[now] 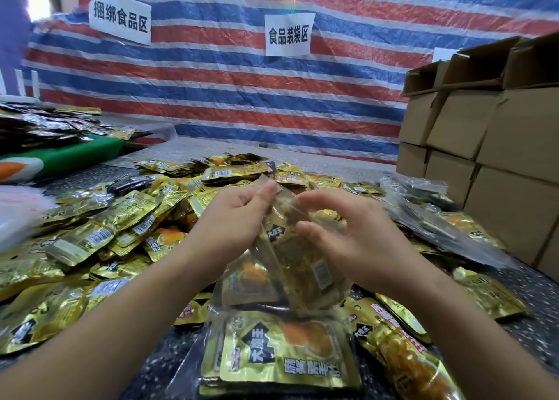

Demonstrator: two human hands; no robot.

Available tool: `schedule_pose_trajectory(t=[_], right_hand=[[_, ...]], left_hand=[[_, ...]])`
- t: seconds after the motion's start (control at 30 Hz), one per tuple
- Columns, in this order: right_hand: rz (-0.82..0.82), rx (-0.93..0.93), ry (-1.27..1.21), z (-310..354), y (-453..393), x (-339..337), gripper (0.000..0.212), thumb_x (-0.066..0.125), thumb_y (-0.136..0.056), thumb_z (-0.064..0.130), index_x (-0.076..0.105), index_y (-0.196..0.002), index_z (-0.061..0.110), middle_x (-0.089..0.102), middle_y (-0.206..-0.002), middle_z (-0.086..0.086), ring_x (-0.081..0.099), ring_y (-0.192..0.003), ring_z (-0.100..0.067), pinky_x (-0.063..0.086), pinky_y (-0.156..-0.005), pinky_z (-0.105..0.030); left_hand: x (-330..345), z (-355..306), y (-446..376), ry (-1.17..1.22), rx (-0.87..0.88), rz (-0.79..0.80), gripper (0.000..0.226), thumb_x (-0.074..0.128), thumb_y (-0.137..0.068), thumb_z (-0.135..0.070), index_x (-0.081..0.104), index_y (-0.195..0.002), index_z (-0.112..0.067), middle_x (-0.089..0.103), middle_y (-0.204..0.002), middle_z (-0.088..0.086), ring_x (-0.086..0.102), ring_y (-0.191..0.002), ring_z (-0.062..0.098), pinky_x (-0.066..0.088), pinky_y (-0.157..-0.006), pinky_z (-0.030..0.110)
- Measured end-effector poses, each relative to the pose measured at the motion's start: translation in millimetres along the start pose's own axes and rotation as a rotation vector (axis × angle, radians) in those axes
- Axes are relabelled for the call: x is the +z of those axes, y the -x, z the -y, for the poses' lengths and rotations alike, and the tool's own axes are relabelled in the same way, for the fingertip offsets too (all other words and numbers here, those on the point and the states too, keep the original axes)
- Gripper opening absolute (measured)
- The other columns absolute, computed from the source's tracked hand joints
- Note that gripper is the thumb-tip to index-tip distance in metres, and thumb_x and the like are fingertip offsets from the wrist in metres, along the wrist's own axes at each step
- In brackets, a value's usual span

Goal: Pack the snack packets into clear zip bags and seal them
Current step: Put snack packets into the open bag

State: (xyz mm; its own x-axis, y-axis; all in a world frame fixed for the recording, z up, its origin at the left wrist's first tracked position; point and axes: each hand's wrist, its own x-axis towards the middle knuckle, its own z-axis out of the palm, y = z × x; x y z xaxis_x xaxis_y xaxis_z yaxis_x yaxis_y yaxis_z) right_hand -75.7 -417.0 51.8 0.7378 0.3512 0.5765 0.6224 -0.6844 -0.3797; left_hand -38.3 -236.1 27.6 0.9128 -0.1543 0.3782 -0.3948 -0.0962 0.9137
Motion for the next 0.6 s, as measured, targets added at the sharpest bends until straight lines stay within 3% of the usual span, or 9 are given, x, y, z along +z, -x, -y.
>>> schedule_pose_trajectory(t=[0.03,0.1,0.17,0.23,0.37,0.43,0.5,0.6], right_hand=[[0.029,0.016,-0.034,-1.8,-0.4,0.6,0.026,0.067,-0.093,0.021,0.067,-0.118,0.028,0.063,-0.105,0.029,0.057,-0.107,0.008,0.043,-0.091,-0.012],[0.115,0.077,-0.126,-4.6,-2.2,1.3,0.031,0.063,-0.096,0.013,0.060,-0.119,0.034,0.063,-0.111,0.027,0.056,-0.114,0.008,0.048,-0.100,-0.025],[0.189,0.118,-0.196,-5.9,-4.7,2.4,0.031,0.058,-0.098,0.010,0.055,-0.113,0.037,0.064,-0.120,0.020,0.054,-0.118,0.010,0.049,-0.104,-0.032],[0.224,0.128,-0.257,-6.3,-5.3,4.5,0.035,0.055,-0.099,0.006,0.053,-0.107,0.040,0.064,-0.126,0.016,0.054,-0.121,0.009,0.048,-0.106,-0.034],[0.285,0.086,-0.175,-7.7,-5.3,17.4,0.028,0.052,-0.100,0.009,0.055,-0.115,0.032,0.067,-0.122,0.015,0.055,-0.124,-0.003,0.036,-0.114,-0.047],[0.215,0.049,-0.137,-5.7,-6.4,23.8,0.021,0.057,-0.098,0.011,0.059,-0.110,0.028,0.070,-0.112,0.018,0.059,-0.116,0.001,0.026,-0.117,-0.052],[0.024,-0.012,-0.088,-3.8,-6.9,24.6,0.012,0.065,-0.094,0.018,0.064,-0.100,0.028,0.070,-0.097,0.023,0.061,-0.099,0.010,0.019,-0.118,-0.055],[-0.326,-0.050,0.006,-9.5,-5.9,15.2,0.013,0.069,-0.090,0.027,0.064,-0.101,0.027,0.059,-0.092,0.026,0.055,-0.090,0.010,0.037,-0.108,-0.047]], left_hand=[[-0.1,-0.4,1.1,-0.007,-0.018,0.007,0.056,0.045,-0.100,-0.042,0.064,-0.094,0.010,0.059,-0.089,0.043,0.063,-0.069,0.052,0.056,-0.062,0.062],[0.2,-2.0,2.9,-0.040,-0.039,0.018,0.054,0.045,-0.101,-0.043,0.068,-0.094,0.005,0.060,-0.091,0.043,0.061,-0.072,0.056,0.055,-0.064,0.065],[-0.4,-2.5,2.6,-0.137,-0.028,0.012,0.055,0.043,-0.100,-0.045,0.068,-0.093,0.004,0.060,-0.091,0.042,0.059,-0.066,0.045,0.052,-0.072,0.065],[-0.8,-3.9,3.0,-0.231,0.000,0.022,0.051,0.041,-0.101,-0.046,0.072,-0.091,-0.006,0.061,-0.092,0.038,0.059,-0.069,0.045,0.049,-0.080,0.063],[3.5,-0.3,3.9,-0.247,0.027,0.023,0.047,0.039,-0.102,-0.043,0.071,-0.084,-0.015,0.067,-0.083,0.022,0.059,-0.068,0.031,0.051,-0.074,0.049],[4.7,2.3,3.9,-0.220,0.032,0.022,0.047,0.037,-0.103,-0.043,0.070,-0.084,-0.015,0.070,-0.086,0.018,0.064,-0.082,0.036,0.051,-0.082,0.049],[3.7,1.9,2.7,-0.156,0.036,0.001,0.049,0.035,-0.103,-0.046,0.071,-0.085,-0.019,0.071,-0.087,0.019,0.065,-0.085,0.041,0.052,-0.079,0.048],[-0.2,-1.5,-1.2,0.079,0.011,-0.042,0.052,0.035,-0.103,-0.044,0.074,-0.082,-0.018,0.076,-0.084,0.012,0.073,-0.073,0.031,0.053,-0.066,0.036]])
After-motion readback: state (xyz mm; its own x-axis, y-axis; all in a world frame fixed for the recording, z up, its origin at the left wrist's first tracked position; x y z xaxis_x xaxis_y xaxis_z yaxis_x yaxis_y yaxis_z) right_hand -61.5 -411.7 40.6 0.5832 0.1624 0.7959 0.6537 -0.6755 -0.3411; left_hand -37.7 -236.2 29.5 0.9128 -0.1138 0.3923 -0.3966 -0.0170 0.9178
